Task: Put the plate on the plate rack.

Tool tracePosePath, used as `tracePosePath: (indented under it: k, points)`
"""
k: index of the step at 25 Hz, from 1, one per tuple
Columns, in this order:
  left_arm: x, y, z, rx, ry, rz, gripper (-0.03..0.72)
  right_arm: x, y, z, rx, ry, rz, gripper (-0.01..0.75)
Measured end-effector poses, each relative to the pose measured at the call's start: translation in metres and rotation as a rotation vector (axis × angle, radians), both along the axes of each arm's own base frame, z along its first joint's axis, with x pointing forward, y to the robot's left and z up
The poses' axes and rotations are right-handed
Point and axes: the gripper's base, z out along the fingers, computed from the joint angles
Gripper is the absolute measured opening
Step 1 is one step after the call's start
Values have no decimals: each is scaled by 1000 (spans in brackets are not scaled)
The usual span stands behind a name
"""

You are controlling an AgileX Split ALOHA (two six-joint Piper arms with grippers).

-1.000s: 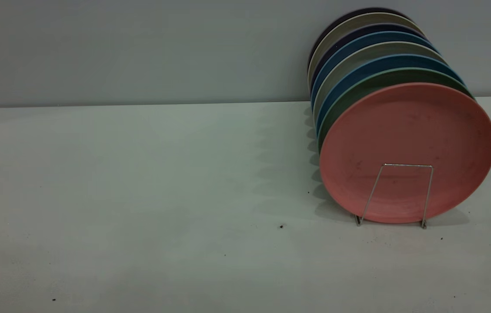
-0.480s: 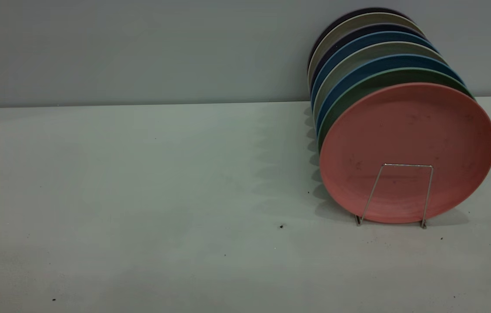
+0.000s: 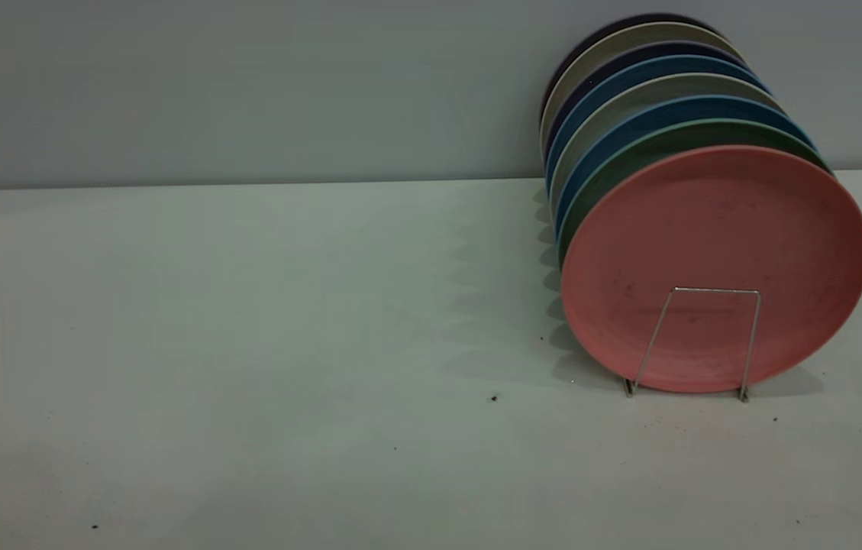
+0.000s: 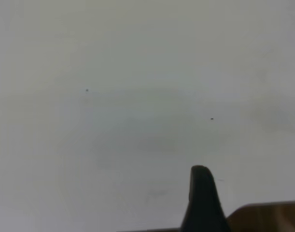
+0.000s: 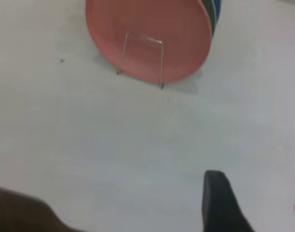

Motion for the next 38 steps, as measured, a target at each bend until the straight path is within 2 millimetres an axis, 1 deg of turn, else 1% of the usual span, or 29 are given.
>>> tracePosePath:
  k: [4, 8, 38]
  points:
    - [0, 0, 0, 0, 0, -38, 538, 0, 0, 0, 0, 0, -30, 389]
    - [0, 0, 0, 0, 0, -42, 538, 1, 1, 0, 0, 0, -52, 389]
    - [0, 0, 0, 0, 0, -42, 538, 1, 1, 0, 1, 0, -53, 389]
